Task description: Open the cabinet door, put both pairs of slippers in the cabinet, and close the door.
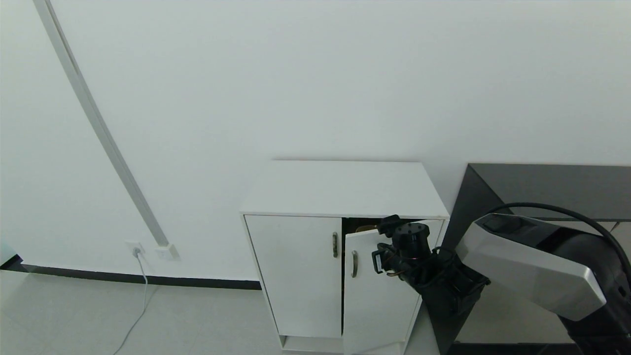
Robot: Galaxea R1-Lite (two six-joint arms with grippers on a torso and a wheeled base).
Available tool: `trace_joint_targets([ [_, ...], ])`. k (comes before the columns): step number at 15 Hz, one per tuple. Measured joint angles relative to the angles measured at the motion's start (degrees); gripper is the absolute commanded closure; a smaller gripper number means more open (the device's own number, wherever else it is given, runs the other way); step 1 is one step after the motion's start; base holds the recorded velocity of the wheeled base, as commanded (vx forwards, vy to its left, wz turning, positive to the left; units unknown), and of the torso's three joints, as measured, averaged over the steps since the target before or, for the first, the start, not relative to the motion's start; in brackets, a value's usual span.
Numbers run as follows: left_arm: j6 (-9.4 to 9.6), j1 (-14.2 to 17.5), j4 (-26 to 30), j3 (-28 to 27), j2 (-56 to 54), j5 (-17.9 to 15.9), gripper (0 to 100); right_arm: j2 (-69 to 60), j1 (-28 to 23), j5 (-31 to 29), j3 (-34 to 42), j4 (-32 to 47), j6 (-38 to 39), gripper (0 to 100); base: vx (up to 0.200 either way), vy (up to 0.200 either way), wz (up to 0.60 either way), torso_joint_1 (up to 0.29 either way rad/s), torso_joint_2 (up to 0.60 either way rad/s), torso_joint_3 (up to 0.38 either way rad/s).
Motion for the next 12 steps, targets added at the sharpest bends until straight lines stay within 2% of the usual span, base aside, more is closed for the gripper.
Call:
trace_joint_targets([
  [12, 0.00, 0.0, 0.0, 0.0, 0.0, 0.0, 100, 2.5, -1.1, 0.0, -8.1, 4.5, 0.0, 100, 0.000, 0.000, 0.00, 0.000, 0.00, 0.000],
])
